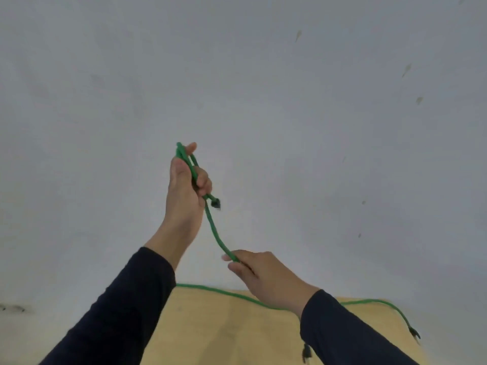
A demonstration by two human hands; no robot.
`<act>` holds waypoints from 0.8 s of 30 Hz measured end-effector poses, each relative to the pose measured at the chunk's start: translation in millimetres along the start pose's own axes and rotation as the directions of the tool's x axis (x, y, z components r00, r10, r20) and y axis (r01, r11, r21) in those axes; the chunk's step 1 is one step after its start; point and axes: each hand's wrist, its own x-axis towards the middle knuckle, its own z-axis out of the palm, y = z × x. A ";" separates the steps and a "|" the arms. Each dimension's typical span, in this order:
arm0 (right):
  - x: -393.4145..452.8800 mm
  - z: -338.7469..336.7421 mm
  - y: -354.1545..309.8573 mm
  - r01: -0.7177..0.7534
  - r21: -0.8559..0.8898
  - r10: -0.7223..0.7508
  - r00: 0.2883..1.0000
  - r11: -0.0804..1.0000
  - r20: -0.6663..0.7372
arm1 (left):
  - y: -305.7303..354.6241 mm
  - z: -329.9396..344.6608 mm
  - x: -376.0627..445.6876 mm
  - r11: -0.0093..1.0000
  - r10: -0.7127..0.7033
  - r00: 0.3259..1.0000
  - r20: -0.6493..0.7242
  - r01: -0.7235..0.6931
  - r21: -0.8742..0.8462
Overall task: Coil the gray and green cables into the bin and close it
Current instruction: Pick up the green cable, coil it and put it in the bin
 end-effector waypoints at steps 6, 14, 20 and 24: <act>2.2 -55.1 -39.5 0.130 -0.170 -0.136 0.991 0.977 -0.019 | -39.2 -17.6 -30.4 0.728 -0.090 0.946 0.312 -0.151 0.668; 10.5 -120.1 -25.4 0.126 0.191 -0.088 0.977 0.973 -0.196 | -31.3 -2.6 -76.6 0.953 -0.275 0.831 0.484 0.170 0.250; 21.7 -86.2 0.1 0.120 0.311 0.021 0.910 0.943 -0.413 | -0.6 12.6 -65.6 0.803 -0.310 0.869 0.386 0.457 -0.383; 15.1 -33.5 9.0 0.017 0.187 0.060 0.916 0.982 -0.397 | 12.4 14.8 -37.4 0.760 -0.189 0.951 0.244 0.300 -0.577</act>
